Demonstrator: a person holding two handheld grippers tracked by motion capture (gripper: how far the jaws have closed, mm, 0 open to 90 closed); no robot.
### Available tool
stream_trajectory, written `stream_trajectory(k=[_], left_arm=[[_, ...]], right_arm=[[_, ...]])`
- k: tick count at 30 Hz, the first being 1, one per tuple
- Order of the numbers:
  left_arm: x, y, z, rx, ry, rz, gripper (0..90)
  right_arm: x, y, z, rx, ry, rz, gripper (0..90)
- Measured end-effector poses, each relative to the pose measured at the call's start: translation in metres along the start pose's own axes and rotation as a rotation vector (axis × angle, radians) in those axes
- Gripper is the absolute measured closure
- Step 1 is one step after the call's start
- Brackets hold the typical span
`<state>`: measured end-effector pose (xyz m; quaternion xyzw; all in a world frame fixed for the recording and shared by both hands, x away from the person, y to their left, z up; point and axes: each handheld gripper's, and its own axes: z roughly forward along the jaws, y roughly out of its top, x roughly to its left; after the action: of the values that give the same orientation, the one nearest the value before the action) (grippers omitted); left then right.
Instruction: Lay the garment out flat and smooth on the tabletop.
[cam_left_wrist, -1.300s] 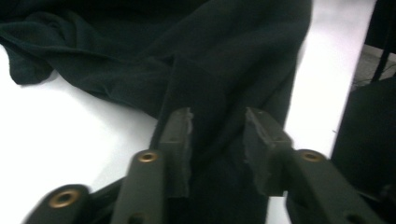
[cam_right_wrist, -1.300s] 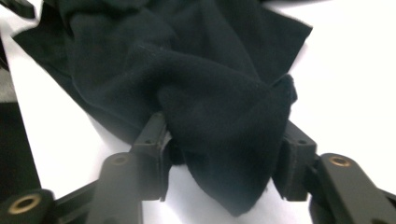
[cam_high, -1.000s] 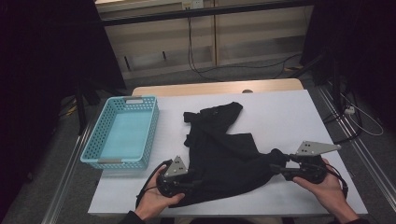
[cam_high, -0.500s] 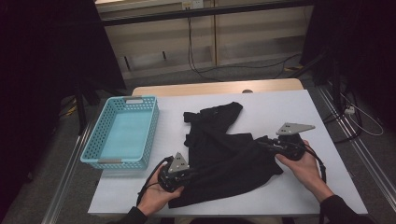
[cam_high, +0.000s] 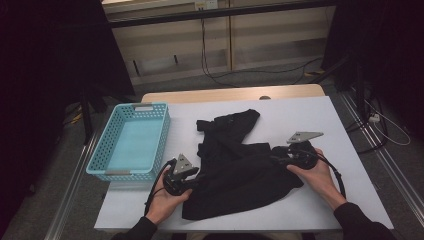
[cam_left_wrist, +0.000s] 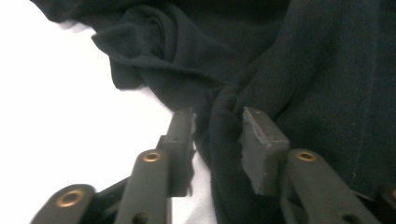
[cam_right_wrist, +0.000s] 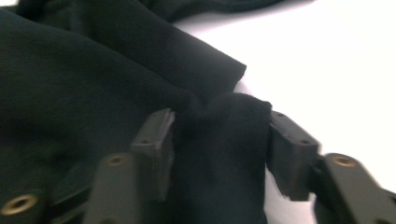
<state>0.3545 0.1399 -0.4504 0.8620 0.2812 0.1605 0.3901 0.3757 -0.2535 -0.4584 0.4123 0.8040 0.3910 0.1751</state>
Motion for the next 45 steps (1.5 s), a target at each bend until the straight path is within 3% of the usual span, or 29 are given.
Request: stream_trajectory(k=[5, 6, 7, 8, 11, 12, 15, 16, 19, 20, 23, 25, 26, 27, 28, 31, 32, 35, 36, 37, 38, 39, 40, 41, 42, 45], left_arm=[[0.0, -0.001, -0.009, -0.041, -0.006, -0.01, 53.6], [0.0, -0.002, -0.012, -0.055, -0.008, -0.011, 50.2], [-0.001, -0.003, -0.014, -0.061, -0.007, -0.006, 50.2], [-0.002, -0.005, -0.02, -0.081, 0.002, -0.007, 43.8], [-0.003, -0.008, -0.027, -0.093, -0.014, -0.029, 31.9], [-0.005, -0.009, -0.032, -0.094, -0.025, -0.026, 29.5], [-0.01, -0.01, -0.036, -0.097, -0.01, -0.018, 24.0], [-0.015, -0.01, -0.039, -0.101, -0.021, -0.021, 21.9], [-0.023, -0.012, -0.043, -0.095, -0.036, -0.006, 18.8], [-0.029, -0.013, -0.045, -0.088, -0.038, -0.003, 18.0], [-0.036, -0.015, -0.047, -0.077, -0.04, 0.018, 18.4], [-0.044, -0.016, -0.049, -0.078, -0.042, 0.042, 23.5], [-0.05, -0.015, -0.049, -0.065, -0.094, 0.073, 29.4], [-0.05, -0.015, -0.049, -0.065, -0.094, 0.073, 38.7], [-0.055, -0.016, -0.046, -0.038, -0.186, 0.069, 47.1], [-0.057, -0.017, -0.04, 0.002, -0.199, 0.082, 53.3], [-0.056, -0.019, -0.035, 0.025, -0.222, 0.073, 54.5], [-0.053, -0.02, -0.029, 0.043, -0.214, 0.056, 52.9], [-0.049, -0.022, -0.023, 0.085, -0.194, 0.066, 51.6], [-0.049, -0.022, -0.023, 0.085, -0.194, 0.066, 50.4], [-0.047, -0.025, -0.019, 0.102, -0.179, 0.062, 49.8], [-0.047, -0.025, -0.019, 0.102, -0.179, 0.062, 50.0], [-0.046, -0.024, -0.019, 0.101, -0.175, 0.068, 50.8], [-0.046, -0.024, -0.019, 0.101, -0.175, 0.068, 51.6], [-0.046, -0.025, -0.019, 0.099, -0.165, 0.067, 53.7], [-0.045, -0.025, -0.019, 0.101, -0.168, 0.075, 56.0]], right_arm=[[-0.001, -0.002, -0.017, -0.04, 0.013, 0.003, 34.0], [-0.001, -0.005, -0.026, -0.057, -0.021, -0.003, 30.7], [-0.001, -0.005, -0.026, -0.057, -0.021, -0.003, 30.7], [-0.002, -0.009, -0.037, -0.075, -0.051, -0.012, 30.3], [-0.003, -0.014, -0.047, -0.083, -0.057, -0.01, 30.0], [-0.002, -0.02, -0.056, -0.086, -0.037, -0.014, 35.7], [0.003, -0.026, -0.061, -0.068, -0.017, -0.029, 35.6], [0.01, -0.03, -0.064, -0.052, 0.013, -0.052, 34.0], [0.017, -0.033, -0.064, -0.031, 0.036, -0.082, 36.2], [0.023, -0.034, -0.064, -0.019, 0.075, -0.113, 46.5], [0.029, -0.035, -0.063, -0.004, 0.103, -0.134, 50.7], [0.033, -0.034, -0.059, 0.023, 0.116, -0.154, 55.2], [0.034, -0.034, -0.055, 0.042, 0.12, -0.167, 57.7], [0.034, -0.034, -0.055, 0.042, 0.12, -0.167, 57.7], [0.034, -0.035, -0.05, 0.071, 0.12, -0.167, 59.7], [0.034, -0.036, -0.047, 0.096, 0.114, -0.164, 58.1], [0.033, -0.038, -0.045, 0.116, 0.123, -0.165, 55.5], [0.032, -0.039, -0.042, 0.136, 0.133, -0.164, 54.6], [0.032, -0.039, -0.042, 0.14, 0.132, -0.163, 55.9], [0.032, -0.039, -0.042, 0.14, 0.132, -0.163, 55.9], [0.034, -0.038, -0.042, 0.15, 0.131, -0.159, 61.7], [0.034, -0.038, -0.042, 0.15, 0.131, -0.159, 61.7], [0.033, -0.038, -0.044, 0.163, 0.14, -0.136, 69.5], [0.033, -0.038, -0.044, 0.163, 0.14, -0.136, 69.5], [0.033, -0.039, -0.045, 0.17, 0.163, -0.121, 84.5], [0.035, -0.04, -0.047, 0.173, 0.167, -0.123, 87.4]])
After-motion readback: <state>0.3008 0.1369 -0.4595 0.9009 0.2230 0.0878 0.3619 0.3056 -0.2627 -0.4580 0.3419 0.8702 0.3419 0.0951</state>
